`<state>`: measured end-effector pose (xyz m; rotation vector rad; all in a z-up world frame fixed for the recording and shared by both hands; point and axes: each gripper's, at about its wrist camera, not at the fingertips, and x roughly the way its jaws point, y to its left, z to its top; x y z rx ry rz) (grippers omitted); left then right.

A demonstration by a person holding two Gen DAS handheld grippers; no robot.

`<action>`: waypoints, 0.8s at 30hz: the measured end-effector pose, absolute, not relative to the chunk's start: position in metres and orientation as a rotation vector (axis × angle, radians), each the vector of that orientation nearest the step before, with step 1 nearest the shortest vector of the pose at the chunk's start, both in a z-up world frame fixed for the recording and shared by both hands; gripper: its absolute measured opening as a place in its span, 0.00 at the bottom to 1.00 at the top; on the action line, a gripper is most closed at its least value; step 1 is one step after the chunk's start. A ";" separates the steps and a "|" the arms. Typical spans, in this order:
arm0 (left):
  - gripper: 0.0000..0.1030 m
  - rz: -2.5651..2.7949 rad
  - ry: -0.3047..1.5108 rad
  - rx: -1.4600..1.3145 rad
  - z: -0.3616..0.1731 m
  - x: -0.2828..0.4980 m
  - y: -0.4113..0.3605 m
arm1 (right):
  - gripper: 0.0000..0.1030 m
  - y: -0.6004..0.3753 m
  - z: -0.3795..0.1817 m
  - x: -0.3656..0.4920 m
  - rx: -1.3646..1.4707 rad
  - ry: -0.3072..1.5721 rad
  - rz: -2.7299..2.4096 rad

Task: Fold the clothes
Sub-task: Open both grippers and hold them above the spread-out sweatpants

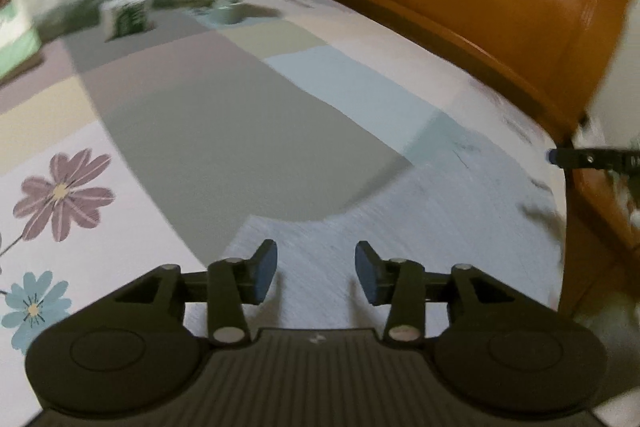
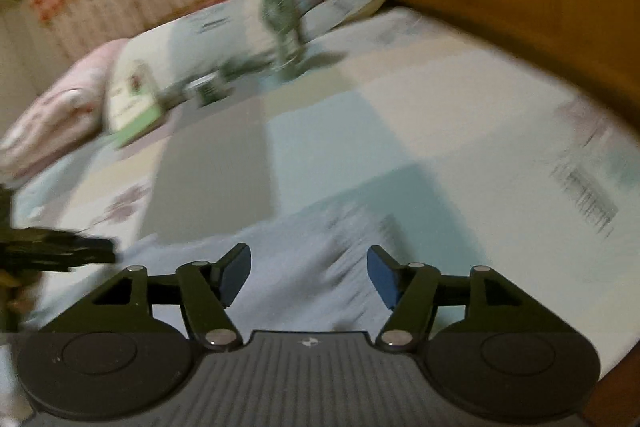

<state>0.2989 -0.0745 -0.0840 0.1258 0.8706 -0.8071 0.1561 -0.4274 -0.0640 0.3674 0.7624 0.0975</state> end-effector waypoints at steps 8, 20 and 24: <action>0.50 -0.762 0.945 0.319 -0.109 0.249 -0.089 | 0.55 -0.417 -0.105 0.140 0.311 0.858 0.023; 0.62 -0.804 0.842 0.393 -0.098 0.183 -0.101 | 0.66 -0.303 -0.118 0.130 -0.011 0.874 0.204; 0.66 -0.758 0.878 0.359 -0.115 0.171 -0.092 | 0.77 -0.303 -0.122 0.101 -0.061 0.839 0.174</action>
